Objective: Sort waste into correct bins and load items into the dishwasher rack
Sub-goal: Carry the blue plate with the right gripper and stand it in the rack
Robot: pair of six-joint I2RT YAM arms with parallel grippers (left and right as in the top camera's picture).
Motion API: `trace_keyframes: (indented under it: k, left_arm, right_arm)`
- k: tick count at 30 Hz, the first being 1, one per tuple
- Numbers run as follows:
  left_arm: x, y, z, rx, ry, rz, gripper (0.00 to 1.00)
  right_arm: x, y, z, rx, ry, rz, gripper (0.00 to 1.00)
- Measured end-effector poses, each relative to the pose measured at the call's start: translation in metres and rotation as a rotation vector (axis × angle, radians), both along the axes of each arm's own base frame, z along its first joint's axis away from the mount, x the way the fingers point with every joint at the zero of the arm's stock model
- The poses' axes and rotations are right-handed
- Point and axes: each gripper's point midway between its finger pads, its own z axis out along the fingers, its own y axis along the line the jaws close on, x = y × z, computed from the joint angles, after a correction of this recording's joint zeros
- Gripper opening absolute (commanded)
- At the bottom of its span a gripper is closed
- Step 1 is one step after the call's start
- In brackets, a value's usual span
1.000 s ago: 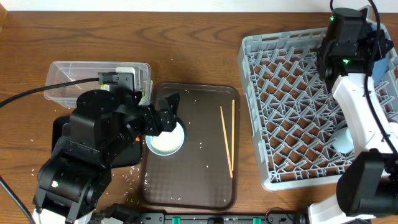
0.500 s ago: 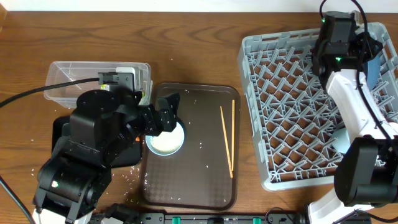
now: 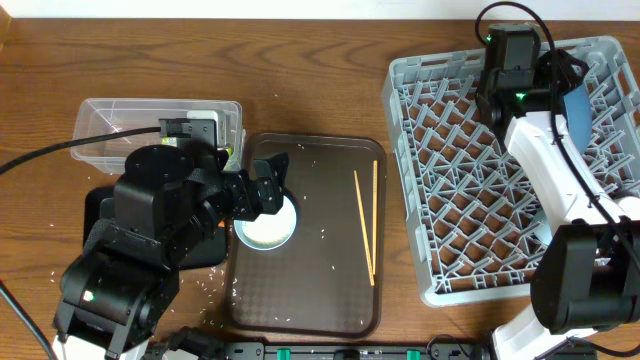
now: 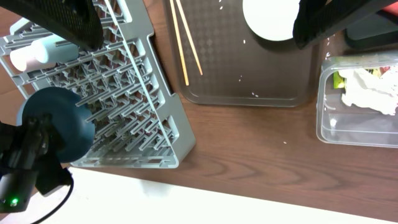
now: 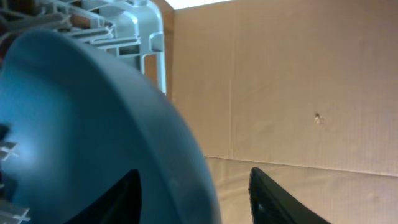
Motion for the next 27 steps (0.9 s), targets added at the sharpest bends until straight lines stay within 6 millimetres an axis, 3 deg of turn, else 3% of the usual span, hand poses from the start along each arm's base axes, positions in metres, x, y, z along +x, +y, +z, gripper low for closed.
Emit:
trace_keyframes:
  k: [3, 15, 22, 27]
  left_arm:
    - [0.000, 0.000, 0.000, 0.000, 0.000, 0.000, 0.98]
    - [0.000, 0.000, 0.000, 0.000, 0.001, 0.000, 0.98]
    - [-0.001, 0.000, -0.002, 0.003, 0.008, 0.000, 0.98]
    - [-0.003, 0.001, -0.005, 0.009, 0.022, 0.000, 0.98]
  right_arm:
    - [-0.006, 0.007, -0.016, 0.019, 0.110, 0.041, 0.66]
    - [0.001, 0.055, -0.032, 0.152, 0.064, 0.141, 0.71]
    - [0.004, 0.061, -0.030, 0.200, 0.005, 0.141, 0.73]
    - [0.001, 0.060, -0.013, 0.219, -0.055, 0.138, 0.75]
